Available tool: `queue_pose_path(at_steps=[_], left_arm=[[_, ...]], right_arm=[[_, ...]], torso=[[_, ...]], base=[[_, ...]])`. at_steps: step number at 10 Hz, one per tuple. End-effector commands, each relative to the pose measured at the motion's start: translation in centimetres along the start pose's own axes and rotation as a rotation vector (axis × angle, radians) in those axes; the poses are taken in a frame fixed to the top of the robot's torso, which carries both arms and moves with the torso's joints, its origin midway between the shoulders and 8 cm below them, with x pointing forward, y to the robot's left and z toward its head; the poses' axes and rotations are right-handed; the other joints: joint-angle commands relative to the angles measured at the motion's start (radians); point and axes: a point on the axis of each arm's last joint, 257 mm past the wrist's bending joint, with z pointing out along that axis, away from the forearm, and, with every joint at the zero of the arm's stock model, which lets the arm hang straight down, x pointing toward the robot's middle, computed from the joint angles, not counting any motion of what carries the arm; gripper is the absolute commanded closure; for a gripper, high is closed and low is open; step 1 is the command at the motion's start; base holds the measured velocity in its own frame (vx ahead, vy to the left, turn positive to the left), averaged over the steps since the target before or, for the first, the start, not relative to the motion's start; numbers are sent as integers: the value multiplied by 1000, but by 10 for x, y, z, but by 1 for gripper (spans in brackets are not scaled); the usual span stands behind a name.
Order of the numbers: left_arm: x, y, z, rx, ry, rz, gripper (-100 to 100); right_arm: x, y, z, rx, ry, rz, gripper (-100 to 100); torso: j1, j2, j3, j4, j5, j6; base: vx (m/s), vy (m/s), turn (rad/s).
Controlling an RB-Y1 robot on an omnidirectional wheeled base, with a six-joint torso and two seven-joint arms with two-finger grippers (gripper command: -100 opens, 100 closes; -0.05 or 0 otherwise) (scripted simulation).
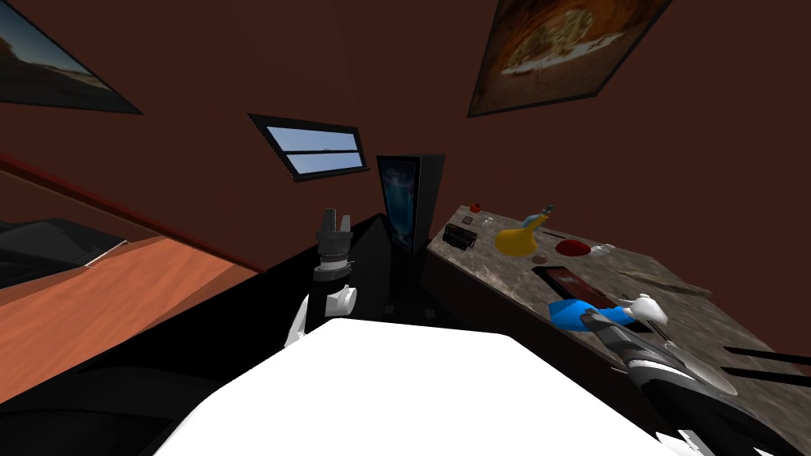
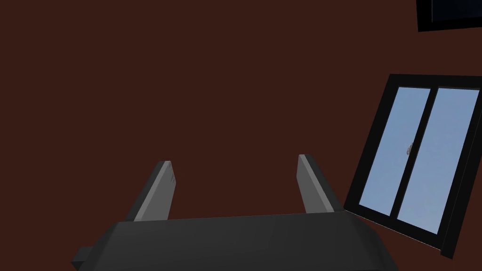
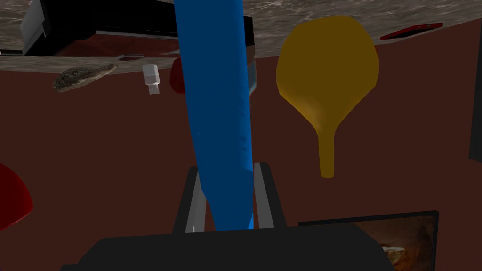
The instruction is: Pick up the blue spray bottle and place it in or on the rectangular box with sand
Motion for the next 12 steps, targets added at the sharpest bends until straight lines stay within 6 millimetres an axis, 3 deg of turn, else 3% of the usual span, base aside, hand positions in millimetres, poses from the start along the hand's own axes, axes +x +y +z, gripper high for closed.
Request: queue_pose_path(at_steps=[1,5,7,12], left_arm=[[0,0,0,0,0,0,0],[0,0,0,0,0,0,0],[0,0,0,0,0,0,0],[0,0,0,0,0,0,0]], right_arm=[[-6,0,-5,12,-25,26,100],[-23,-11,-12,53,-78,56,100],[-32,-24,-3,70,-83,37,100],[-53,-37,19,80,-87,-15,100]], torso=[[0,0,0,0,0,0],[-2,0,0,0,0,0],[-7,0,0,0,-1,-1],[-11,-16,-9,-3,-2,-4]], base=[[-126,-3,7],[-111,-11,32],[-76,-95,103],[57,-118,70]])
